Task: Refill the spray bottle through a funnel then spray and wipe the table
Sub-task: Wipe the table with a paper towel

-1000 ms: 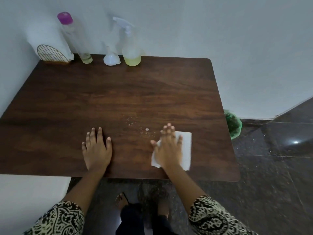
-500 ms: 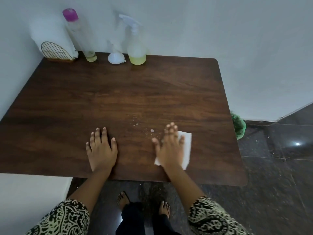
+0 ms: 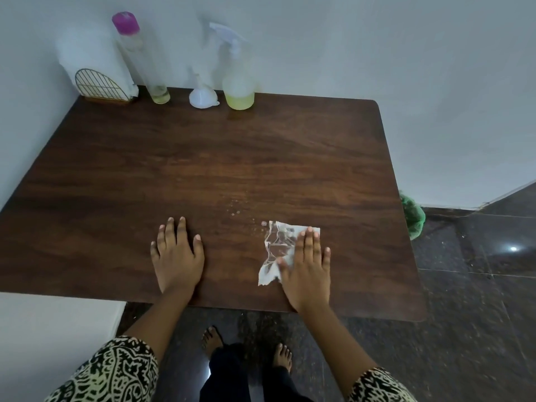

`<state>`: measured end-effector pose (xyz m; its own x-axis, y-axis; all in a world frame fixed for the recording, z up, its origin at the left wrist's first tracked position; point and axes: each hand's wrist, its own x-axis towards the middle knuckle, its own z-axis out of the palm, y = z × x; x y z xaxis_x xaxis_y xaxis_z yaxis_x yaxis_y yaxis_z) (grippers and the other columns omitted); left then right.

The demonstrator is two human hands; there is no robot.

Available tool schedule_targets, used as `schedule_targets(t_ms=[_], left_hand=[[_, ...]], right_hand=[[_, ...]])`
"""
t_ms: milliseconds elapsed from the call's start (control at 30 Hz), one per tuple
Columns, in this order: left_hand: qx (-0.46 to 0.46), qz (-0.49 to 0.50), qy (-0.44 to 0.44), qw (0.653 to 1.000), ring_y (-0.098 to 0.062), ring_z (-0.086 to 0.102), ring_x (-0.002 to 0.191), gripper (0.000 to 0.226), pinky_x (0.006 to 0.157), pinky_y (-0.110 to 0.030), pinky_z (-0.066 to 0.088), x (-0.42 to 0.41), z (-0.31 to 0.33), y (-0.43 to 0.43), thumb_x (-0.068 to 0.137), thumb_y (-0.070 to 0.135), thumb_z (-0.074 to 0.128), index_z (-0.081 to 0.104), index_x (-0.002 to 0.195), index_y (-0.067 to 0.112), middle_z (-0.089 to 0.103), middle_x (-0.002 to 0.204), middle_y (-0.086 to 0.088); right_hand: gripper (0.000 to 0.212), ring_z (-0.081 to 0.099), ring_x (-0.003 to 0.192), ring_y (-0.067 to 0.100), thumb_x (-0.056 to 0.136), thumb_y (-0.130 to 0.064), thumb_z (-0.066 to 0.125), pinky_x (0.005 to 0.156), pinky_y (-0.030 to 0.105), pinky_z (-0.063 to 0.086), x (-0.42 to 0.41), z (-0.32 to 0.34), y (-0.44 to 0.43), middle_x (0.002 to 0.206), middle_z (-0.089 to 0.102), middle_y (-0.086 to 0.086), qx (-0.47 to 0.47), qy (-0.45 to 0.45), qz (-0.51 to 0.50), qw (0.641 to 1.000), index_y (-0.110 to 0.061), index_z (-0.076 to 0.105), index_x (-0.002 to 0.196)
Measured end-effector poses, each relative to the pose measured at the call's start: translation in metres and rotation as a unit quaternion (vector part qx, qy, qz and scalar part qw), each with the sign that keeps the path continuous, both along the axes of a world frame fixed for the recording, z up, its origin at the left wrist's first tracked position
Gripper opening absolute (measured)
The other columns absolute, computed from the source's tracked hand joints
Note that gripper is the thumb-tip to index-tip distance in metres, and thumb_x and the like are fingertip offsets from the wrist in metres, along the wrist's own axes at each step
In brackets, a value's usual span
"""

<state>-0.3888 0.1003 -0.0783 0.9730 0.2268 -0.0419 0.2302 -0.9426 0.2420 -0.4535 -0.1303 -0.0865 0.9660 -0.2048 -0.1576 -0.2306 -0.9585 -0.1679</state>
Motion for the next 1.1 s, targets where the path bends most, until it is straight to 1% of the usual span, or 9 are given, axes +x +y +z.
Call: schedule_targets(t_ms=[100,267,433,533,600,700,900,1033,1100], left_hand=[[0.0,0.001,-0.002,1.0,-0.03,0.021,0.145,0.055,0.115,-0.051,0.016,0.0,-0.001,0.001,0.099,0.035,0.042,0.035,0.148,0.013,0.03,0.156,-0.012],[-0.005,0.002,-0.006,1.0,-0.03,0.02,0.146,0.055,0.116,-0.05,0.016,0.0,-0.002,0.002,0.098,0.035,0.043,0.035,0.148,0.013,0.029,0.156,-0.012],[-0.005,0.001,-0.004,1.0,-0.029,0.02,0.146,0.055,0.116,-0.05,0.016,0.0,-0.002,0.002,0.099,0.037,0.042,0.034,0.148,0.014,0.029,0.157,-0.011],[-0.009,0.001,-0.001,1.0,-0.028,0.019,0.146,0.055,0.116,-0.05,0.015,0.0,-0.002,0.001,0.099,0.037,0.041,0.033,0.149,0.015,0.028,0.157,-0.01],[-0.012,0.003,0.0,1.0,-0.028,0.018,0.146,0.055,0.117,-0.049,0.015,0.001,-0.002,0.002,0.099,0.037,0.041,0.033,0.149,0.015,0.028,0.157,-0.01],[-0.022,0.006,-0.005,1.0,-0.027,0.019,0.146,0.054,0.117,-0.048,0.015,0.001,-0.003,0.003,0.099,0.036,0.041,0.035,0.148,0.016,0.029,0.157,-0.008],[-0.053,0.008,-0.031,0.998,-0.028,0.034,0.138,0.043,0.108,-0.05,0.027,0.011,0.0,0.019,0.097,0.024,0.047,0.049,0.14,0.018,0.044,0.148,-0.006],[-0.032,-0.026,-0.035,0.999,-0.032,0.038,0.135,0.041,0.106,-0.051,0.031,0.038,0.001,0.052,0.096,0.023,0.051,0.051,0.137,0.015,0.047,0.145,-0.009],[-0.024,-0.027,-0.031,0.999,-0.032,0.036,0.137,0.042,0.107,-0.052,0.029,0.055,0.002,0.067,0.096,0.024,0.05,0.05,0.138,0.014,0.045,0.147,-0.011]], right_hand=[[0.083,0.024,0.143,0.034,0.091,-0.062,0.017,0.111,0.05,0.015,0.02,0.006,0.059,0.151,0.031,0.018,0.021,-0.008,0.032,0.999,0.0,0.03,0.144],[0.082,-0.011,0.147,0.024,0.09,-0.06,0.01,0.111,0.046,-0.016,0.044,0.013,0.102,0.16,-0.004,0.011,0.045,0.019,0.077,0.996,-0.005,-0.003,0.15],[0.08,-0.002,0.148,0.021,0.094,-0.06,0.022,0.114,0.049,-0.007,0.037,0.004,0.025,0.16,0.002,0.008,-0.003,-0.013,-0.003,1.0,-0.008,0.002,0.151],[0.085,0.007,0.148,0.022,0.089,-0.063,0.009,0.116,0.052,0.001,0.032,0.002,-0.011,0.159,0.014,0.011,-0.026,-0.031,-0.076,0.996,-0.005,0.011,0.151],[0.089,0.003,0.148,0.025,0.088,-0.065,0.008,0.117,0.05,0.001,0.038,0.004,0.0,0.159,0.01,0.013,-0.012,-0.027,-0.094,0.995,-0.002,0.006,0.151],[0.087,-0.006,0.148,0.026,0.092,-0.064,0.02,0.115,0.046,-0.009,0.063,0.007,0.052,0.16,0.002,0.014,0.027,-0.008,-0.041,0.999,-0.003,-0.004,0.15],[0.08,-0.009,0.147,0.018,0.093,-0.062,0.014,0.11,0.045,-0.019,0.085,0.013,0.104,0.161,-0.003,0.005,0.018,0.01,0.07,0.997,-0.01,-0.004,0.151],[0.078,0.0,0.148,0.018,0.094,-0.06,0.023,0.114,0.049,-0.011,0.077,0.006,0.041,0.16,0.009,0.005,-0.011,-0.033,-0.042,0.999,-0.011,0.006,0.152],[0.079,-0.003,0.148,0.018,0.095,-0.061,0.019,0.115,0.05,-0.01,0.079,0.005,0.031,0.161,0.005,0.005,-0.01,-0.016,-0.094,0.995,-0.009,0.003,0.152]])
